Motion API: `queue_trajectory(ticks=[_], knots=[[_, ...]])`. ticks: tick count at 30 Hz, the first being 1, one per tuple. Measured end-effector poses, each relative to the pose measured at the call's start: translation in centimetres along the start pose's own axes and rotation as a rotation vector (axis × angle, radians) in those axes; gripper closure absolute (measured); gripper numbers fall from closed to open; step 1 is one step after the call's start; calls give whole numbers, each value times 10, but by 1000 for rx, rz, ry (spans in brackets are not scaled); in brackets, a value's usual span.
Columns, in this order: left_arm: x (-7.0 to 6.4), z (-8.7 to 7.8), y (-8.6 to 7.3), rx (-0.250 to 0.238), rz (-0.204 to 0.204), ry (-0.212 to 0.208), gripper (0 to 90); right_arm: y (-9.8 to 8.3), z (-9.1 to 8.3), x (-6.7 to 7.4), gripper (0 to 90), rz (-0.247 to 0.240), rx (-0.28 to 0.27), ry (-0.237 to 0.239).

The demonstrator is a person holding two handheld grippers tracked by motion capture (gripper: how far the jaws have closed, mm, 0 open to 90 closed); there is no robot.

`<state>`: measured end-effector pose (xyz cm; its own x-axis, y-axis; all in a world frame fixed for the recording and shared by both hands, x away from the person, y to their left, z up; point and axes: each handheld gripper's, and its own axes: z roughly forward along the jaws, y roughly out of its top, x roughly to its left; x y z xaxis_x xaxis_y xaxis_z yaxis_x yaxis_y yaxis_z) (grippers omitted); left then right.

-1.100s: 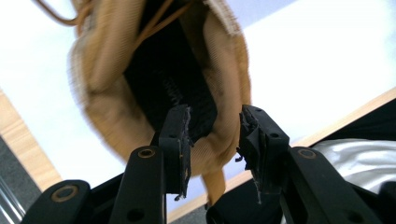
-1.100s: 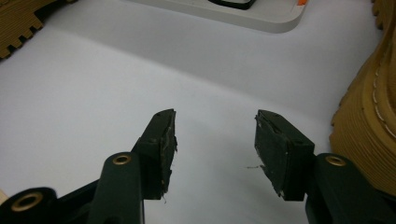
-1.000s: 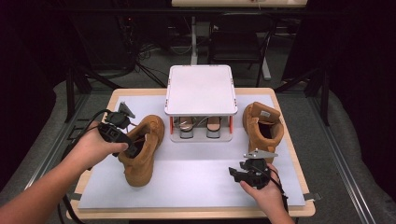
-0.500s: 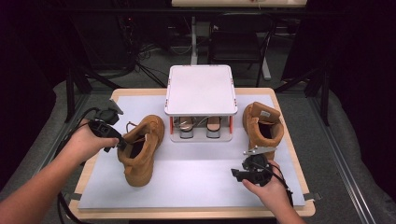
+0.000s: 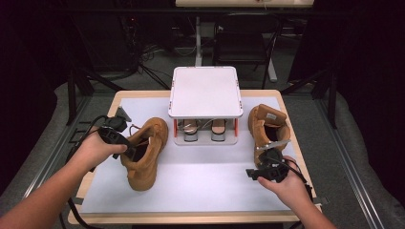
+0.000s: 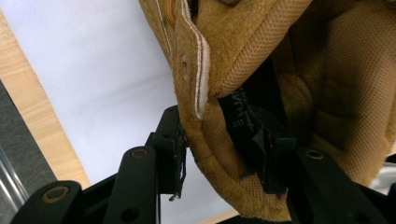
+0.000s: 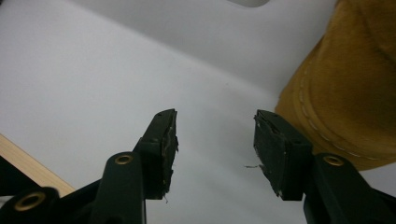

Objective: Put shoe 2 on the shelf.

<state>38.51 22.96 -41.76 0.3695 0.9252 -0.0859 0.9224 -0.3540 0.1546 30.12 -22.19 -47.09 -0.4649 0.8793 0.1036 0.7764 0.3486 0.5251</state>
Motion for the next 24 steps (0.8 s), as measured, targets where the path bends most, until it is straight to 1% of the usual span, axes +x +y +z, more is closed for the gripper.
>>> queue_trajectory(ticks=[1, 2, 5, 7, 9, 10, 11, 12, 14, 16, 17, 18, 20, 21, 22, 23, 24], knots=[[0, 1, 0, -1, -1, 0, 596, 2, -2, -2, 493, 8, 5, 5], [1, 1, 0, -1, -2, -1, 597, 3, -4, -3, 494, 12, 6, -1], [1, 3, 0, 1, -5, -4, 603, 8, -11, -9, 500, 9, 19, -7], [2, 4, 1, 8, -7, -6, 607, 12, -16, -12, 505, 25, 25, 5], [1, 5, 2, 12, -10, -4, 618, 17, -19, -16, 509, 25, 32, 3], [1, 6, 2, 15, -11, -3, 620, 18, -20, -17, 516, 22, 41, -5], [1, 6, 3, 19, -13, -3, 622, 21, -22, -20, 520, 21, 57, -2], [2, 7, 4, 22, -9, 0, 622, 22, -23, -21, 523, 25, 57, 1], [2, 9, 5, 26, -15, -1, 623, 27, -27, -24, 529, 41, 70, 8], [2, 11, 6, 36, -14, 1, 623, 32, -31, -29, 535, 43, 87, 10], [2, 11, 6, 34, -16, 0, 624, 34, -34, -31, 539, 42, 96, 11], [2, 12, 6, 34, -18, 0, 624, 36, -36, -32, 541, 48, 94, 20], [3, 13, 7, 39, -18, -1, 628, 41, -42, -34, 543, 46, 106, 12], [3, 13, 8, 41, -22, -1, 634, 43, -44, -35, 544, 52, 101, 21], [4, 14, 8, 41, -28, -2, 638, 45, -46, -36, 544, 49, 111, 11], [4, 14, 8, 44, -27, -2, 643, 46, -48, -36, 544, 56, 102, 20], [4, 15, 8, 43, -29, -1, 646, 47, -50, -37, 545, 50, 111, 12]])
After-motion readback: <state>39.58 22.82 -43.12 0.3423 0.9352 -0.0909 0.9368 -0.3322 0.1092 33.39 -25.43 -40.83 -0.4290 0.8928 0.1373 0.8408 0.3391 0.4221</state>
